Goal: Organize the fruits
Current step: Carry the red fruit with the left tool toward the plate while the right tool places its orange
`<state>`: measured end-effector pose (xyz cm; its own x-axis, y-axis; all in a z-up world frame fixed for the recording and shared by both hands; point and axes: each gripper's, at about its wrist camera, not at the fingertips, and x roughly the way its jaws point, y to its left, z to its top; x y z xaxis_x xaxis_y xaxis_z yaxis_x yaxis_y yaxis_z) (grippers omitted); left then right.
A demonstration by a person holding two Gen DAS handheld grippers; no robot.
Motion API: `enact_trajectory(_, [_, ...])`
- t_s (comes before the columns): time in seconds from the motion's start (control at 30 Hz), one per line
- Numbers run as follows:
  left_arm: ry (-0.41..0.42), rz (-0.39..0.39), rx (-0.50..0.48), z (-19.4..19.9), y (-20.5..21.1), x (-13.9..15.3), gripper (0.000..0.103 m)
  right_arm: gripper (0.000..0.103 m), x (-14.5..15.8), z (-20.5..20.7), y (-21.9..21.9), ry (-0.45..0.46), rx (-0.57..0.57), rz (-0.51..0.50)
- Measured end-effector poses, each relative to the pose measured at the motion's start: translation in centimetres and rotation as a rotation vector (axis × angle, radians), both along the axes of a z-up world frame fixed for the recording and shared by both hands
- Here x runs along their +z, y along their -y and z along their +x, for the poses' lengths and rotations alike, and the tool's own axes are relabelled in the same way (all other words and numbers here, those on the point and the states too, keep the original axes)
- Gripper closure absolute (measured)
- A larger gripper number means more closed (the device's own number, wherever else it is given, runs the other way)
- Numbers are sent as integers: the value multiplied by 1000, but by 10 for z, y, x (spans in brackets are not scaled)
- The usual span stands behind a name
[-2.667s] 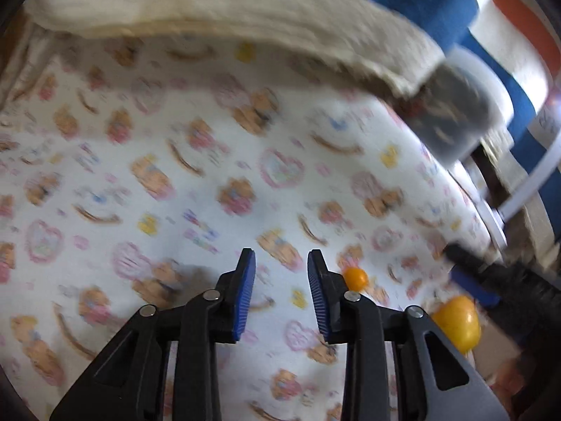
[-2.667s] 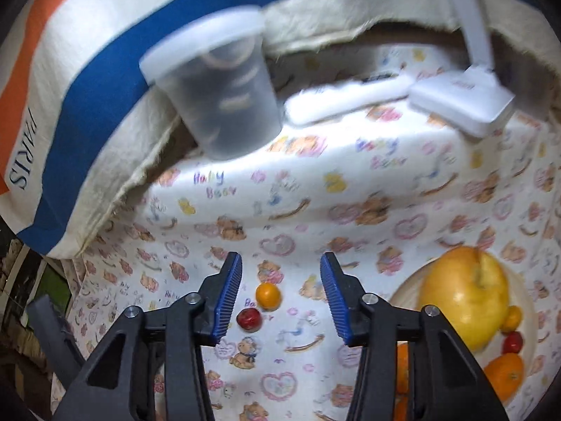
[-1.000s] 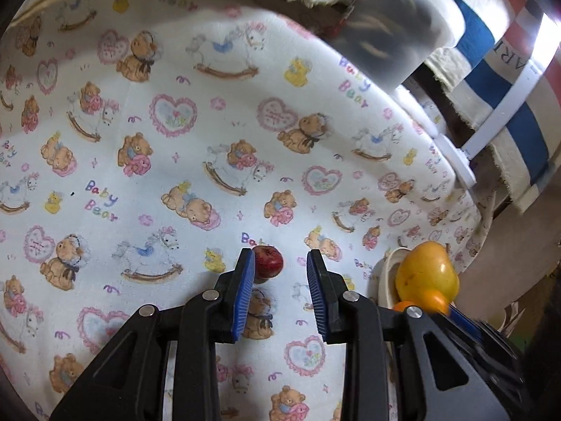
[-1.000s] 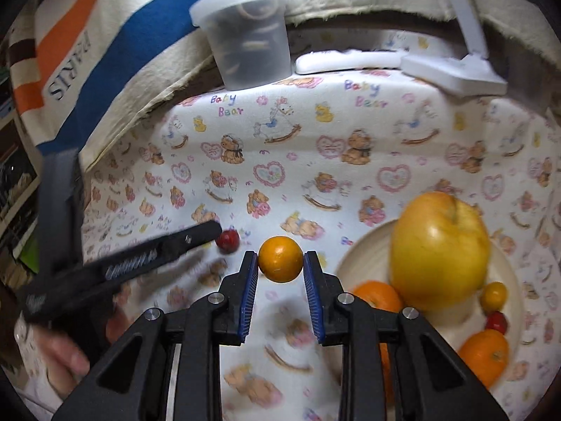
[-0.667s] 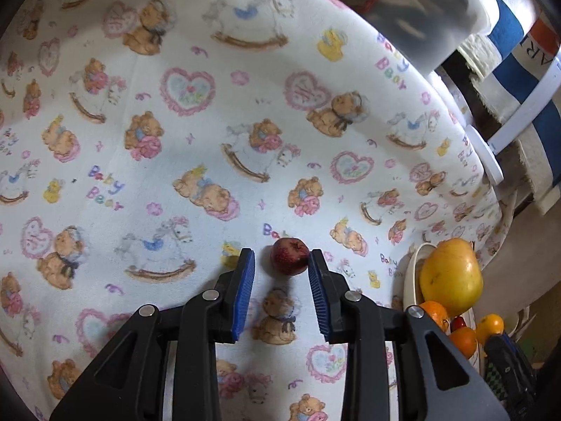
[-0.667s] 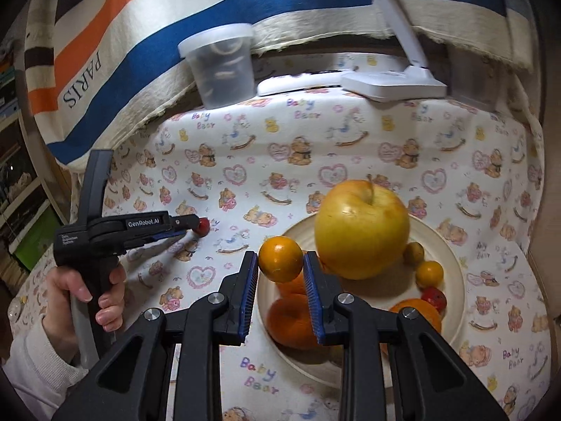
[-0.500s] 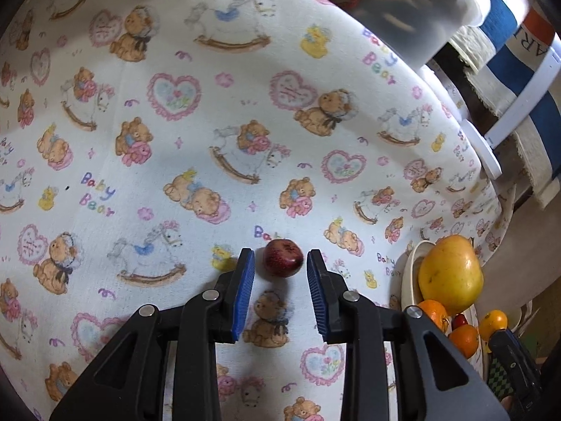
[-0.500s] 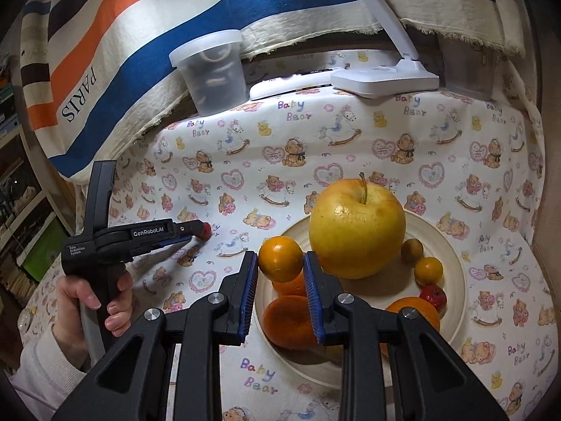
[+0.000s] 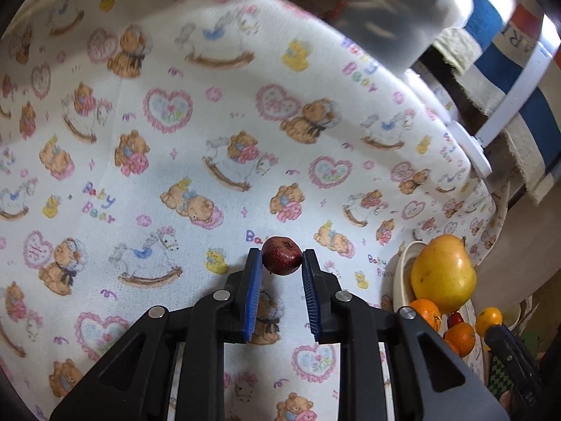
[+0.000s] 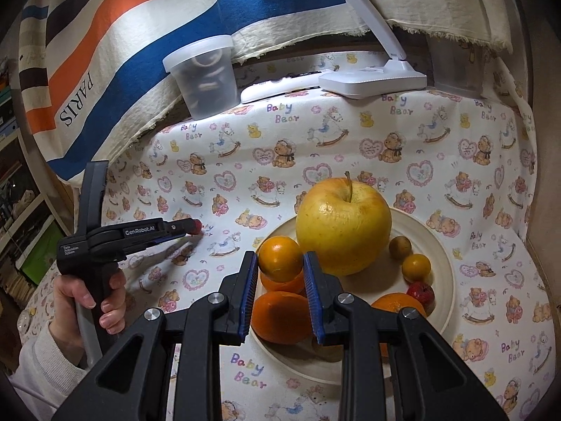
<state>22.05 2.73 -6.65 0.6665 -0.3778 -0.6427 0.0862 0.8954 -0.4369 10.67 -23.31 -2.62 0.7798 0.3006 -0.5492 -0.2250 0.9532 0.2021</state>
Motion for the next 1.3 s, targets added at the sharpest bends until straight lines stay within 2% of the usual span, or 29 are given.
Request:
enact_trajectory(0.07, [15,50,-4,-6,4,6,81,75,1,-1,2,1,-2,3])
enact_trajectory(0.1, [13,105,-5,-10,8,10,81,75,1,-1,2,2,-2,4])
enact_trajectory(0.2, [-48,248,-46,-18,21,17,81,75,2,-2,6,3,-6,8])
enact_trajectory(0.27, [-77,283,-71,-21,26,19,81,75,3,-2,8,2,-8,14])
enact_trajectory(1.07, [-108,331,-91,-22,40,4,80,75,-2,1,9,-18,8,24])
enact_trajectory(1.3, [-36,339,-114,-36,48,26,81,75,1,-2,10,-13,2,34])
